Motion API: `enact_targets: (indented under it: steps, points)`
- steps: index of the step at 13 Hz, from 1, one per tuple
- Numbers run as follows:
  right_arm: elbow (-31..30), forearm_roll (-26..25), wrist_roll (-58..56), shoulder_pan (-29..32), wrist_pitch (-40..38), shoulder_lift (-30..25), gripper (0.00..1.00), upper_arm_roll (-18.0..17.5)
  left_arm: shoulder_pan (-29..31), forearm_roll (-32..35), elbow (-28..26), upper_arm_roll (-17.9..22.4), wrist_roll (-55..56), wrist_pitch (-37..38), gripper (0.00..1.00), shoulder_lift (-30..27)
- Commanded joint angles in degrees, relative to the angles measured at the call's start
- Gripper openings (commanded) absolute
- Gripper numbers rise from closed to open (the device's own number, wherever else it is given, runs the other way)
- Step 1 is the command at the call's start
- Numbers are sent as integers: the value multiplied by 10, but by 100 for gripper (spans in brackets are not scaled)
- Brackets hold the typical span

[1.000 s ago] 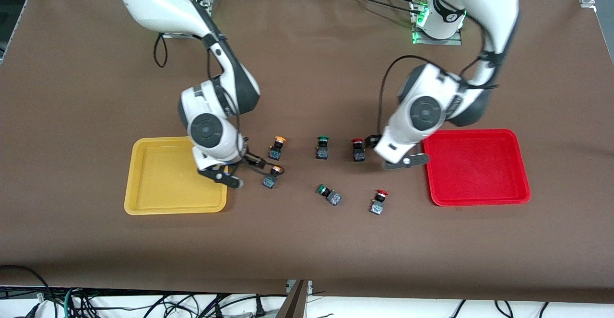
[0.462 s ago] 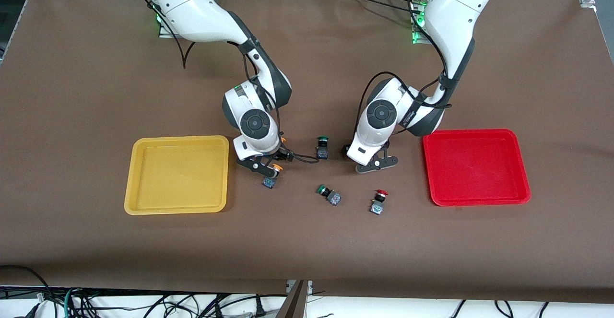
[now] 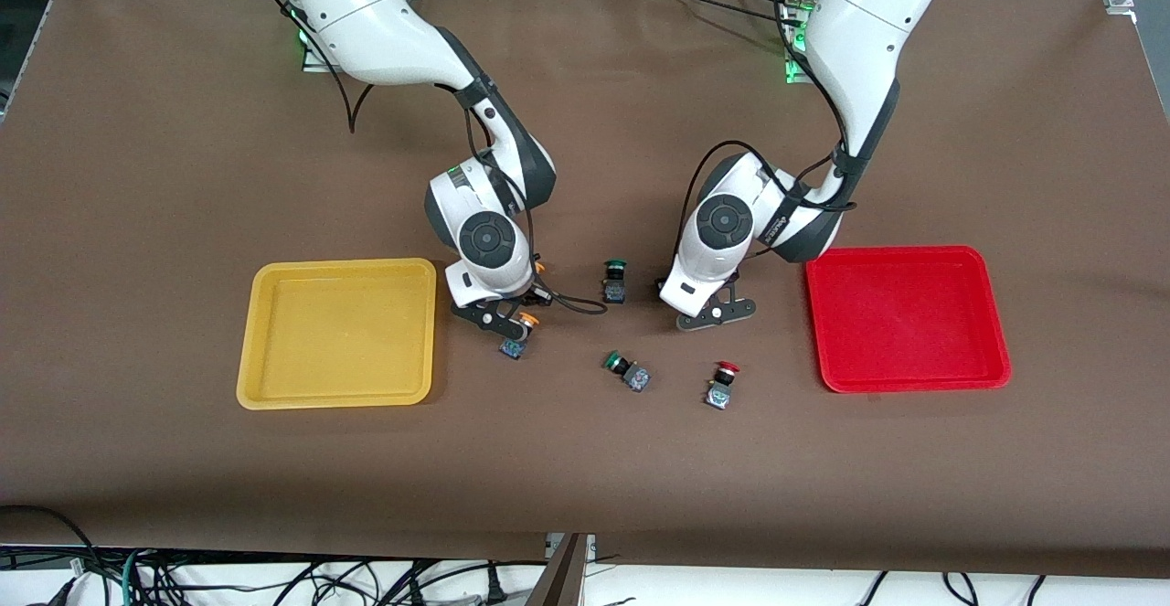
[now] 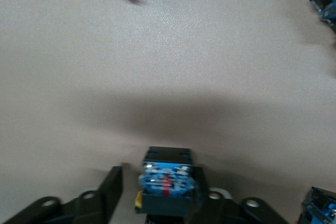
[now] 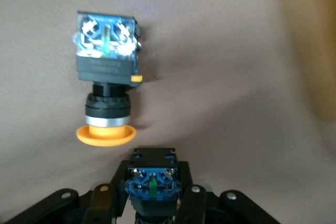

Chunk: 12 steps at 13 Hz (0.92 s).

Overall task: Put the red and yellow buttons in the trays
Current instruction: 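Place the orange button in yellow tray and red button in red tray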

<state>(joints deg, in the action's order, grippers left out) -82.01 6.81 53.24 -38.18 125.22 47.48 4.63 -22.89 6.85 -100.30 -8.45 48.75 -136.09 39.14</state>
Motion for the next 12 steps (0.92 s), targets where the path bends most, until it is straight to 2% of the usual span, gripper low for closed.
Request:
enact_targets:
  steps: [1,3,6,7,9,12]
  points:
    - [9,14,-81,55,-101,-58,0,4,-1,13,11,0,10,5,3,-1]
    - [10,12,-188,105,-150,-78,0,8,7,13,13,1,6,36,0,-27]
    - [8,2,-298,193,-154,-72,0,17,49,19,17,8,-70,198,0,-90]
    - [7,2,-322,225,-154,-64,0,17,85,23,18,8,-135,243,1,-106]
    - [4,1,-363,263,-154,-52,0,18,156,23,17,7,-311,283,4,-118]
    - [0,-20,-398,307,-143,-35,0,20,259,16,17,6,-595,262,8,-96]
